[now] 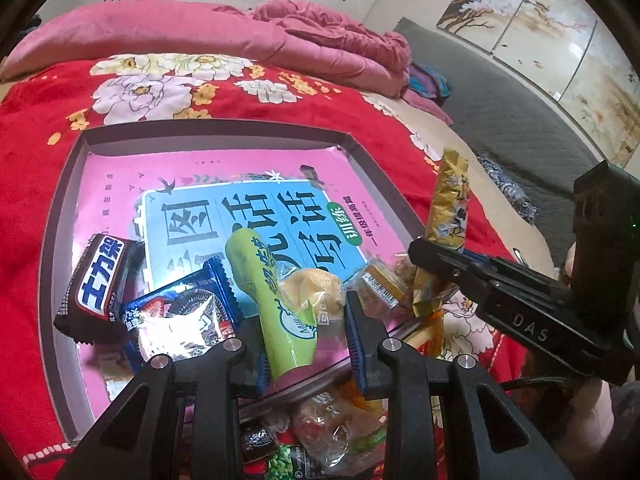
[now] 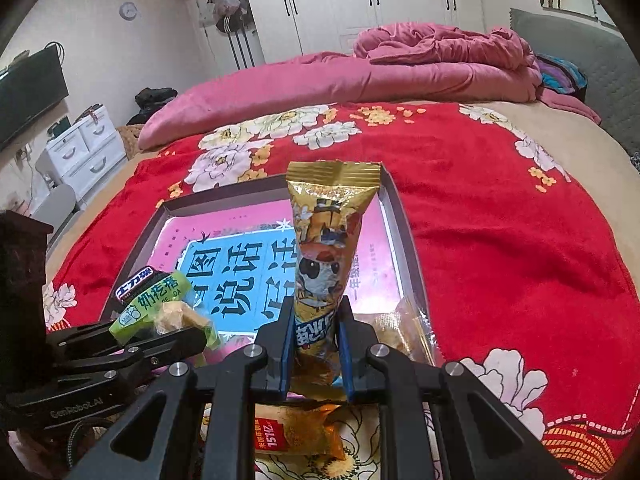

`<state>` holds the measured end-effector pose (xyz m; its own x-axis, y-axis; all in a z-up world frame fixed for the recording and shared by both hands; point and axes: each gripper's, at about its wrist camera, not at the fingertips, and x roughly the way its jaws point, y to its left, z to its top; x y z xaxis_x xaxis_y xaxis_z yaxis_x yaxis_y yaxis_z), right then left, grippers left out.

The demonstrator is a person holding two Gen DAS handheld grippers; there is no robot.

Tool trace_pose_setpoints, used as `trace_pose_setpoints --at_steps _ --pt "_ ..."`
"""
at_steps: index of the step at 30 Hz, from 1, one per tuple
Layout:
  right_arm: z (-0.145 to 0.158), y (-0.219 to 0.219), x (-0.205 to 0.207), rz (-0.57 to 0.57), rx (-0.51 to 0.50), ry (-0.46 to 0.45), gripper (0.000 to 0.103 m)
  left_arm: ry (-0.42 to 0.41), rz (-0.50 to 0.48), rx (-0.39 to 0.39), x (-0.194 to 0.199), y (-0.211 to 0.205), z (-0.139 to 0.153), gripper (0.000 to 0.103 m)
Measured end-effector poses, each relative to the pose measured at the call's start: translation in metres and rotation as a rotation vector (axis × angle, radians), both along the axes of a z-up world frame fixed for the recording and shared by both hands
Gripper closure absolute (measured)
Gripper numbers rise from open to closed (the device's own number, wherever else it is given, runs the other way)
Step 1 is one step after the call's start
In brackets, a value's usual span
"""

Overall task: Organize snacks
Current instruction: 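Carry both held packs up and over the tray, then open the left gripper to drop the green pack into the tray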

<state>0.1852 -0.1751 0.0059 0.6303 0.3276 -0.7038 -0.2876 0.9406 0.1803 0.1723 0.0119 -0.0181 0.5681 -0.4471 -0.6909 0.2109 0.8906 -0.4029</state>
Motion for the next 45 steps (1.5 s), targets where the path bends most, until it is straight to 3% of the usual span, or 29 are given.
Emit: trace_pose_setpoints --at_steps 16,37,45 --pt "-0.019 0.003 0.001 -0.002 -0.010 0.058 0.084 0.041 -0.014 -0.001 0.005 -0.005 -0.010 0.071" --pt "-0.019 0.007 -0.008 0.015 0.004 0.069 0.081 0.063 -0.021 -0.008 0.004 -0.004 -0.013 0.070" --pt "-0.015 0.006 -0.006 0.000 0.014 0.070 0.074 0.069 -0.009 -0.035 0.004 0.000 -0.013 0.070"
